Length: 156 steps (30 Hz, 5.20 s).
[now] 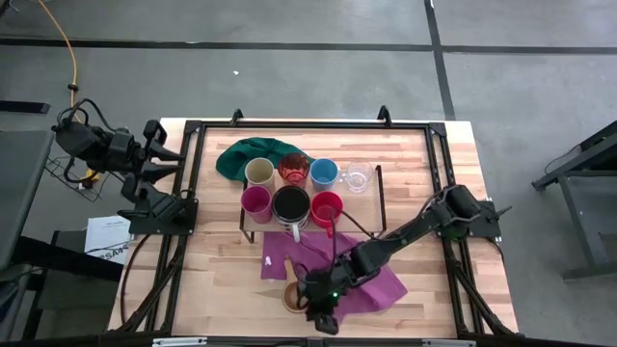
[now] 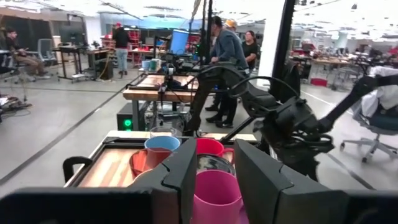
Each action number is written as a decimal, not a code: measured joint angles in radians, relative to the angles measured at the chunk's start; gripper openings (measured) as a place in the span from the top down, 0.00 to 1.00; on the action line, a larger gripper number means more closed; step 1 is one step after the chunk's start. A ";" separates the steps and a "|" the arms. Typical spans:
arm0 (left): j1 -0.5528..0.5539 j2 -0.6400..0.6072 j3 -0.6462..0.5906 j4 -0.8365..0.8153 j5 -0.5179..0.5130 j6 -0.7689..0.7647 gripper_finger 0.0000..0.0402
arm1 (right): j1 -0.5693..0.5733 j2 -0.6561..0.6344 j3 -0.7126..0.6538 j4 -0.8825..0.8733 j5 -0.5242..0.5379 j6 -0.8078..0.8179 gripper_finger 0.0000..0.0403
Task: Stack small to large cups/mugs on shelf
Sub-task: Put the brown mug on the shelf
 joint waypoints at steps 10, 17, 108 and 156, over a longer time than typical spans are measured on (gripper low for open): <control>0.000 0.000 0.000 -0.014 0.054 0.023 0.76 | -0.010 0.053 0.035 -0.111 0.109 -0.027 0.87; 0.000 0.000 0.000 -0.027 0.054 0.024 0.76 | -0.008 0.165 0.225 -0.303 0.136 -0.137 0.87; 0.000 0.000 0.000 -0.026 0.058 0.023 0.76 | 0.002 0.361 0.489 -0.594 0.118 -0.346 0.79; 0.000 0.000 0.000 -0.026 0.074 0.014 0.76 | -0.048 0.327 0.715 -0.628 0.205 -0.336 1.00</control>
